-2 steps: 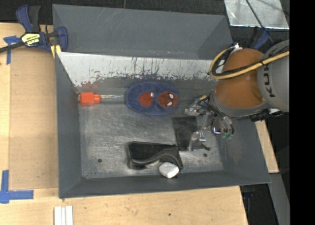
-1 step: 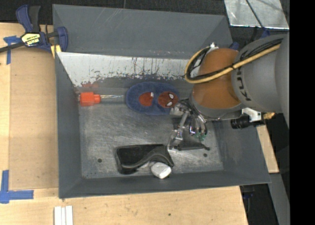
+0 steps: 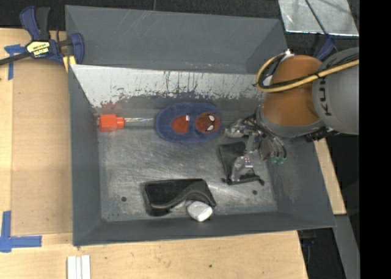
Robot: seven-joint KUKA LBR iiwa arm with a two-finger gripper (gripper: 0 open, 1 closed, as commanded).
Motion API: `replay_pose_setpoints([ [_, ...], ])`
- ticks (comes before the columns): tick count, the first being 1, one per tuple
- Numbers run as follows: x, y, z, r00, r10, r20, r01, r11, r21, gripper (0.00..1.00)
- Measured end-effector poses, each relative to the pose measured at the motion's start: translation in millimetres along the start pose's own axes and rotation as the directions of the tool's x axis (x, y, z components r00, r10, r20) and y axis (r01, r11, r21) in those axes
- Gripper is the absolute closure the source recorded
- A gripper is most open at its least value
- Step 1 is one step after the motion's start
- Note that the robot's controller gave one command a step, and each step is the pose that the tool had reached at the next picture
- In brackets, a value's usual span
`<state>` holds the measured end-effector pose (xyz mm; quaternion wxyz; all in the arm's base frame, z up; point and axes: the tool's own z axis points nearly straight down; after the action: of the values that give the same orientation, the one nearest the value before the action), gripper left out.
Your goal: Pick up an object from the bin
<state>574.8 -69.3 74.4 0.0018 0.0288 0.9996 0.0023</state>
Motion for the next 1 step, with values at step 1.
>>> replay_pose_setpoints([
  [1, 22.8, -37.7, -0.1, 0.950, 0.311, 0.006, -0.311, 0.950, -0.006, 0.00],
])
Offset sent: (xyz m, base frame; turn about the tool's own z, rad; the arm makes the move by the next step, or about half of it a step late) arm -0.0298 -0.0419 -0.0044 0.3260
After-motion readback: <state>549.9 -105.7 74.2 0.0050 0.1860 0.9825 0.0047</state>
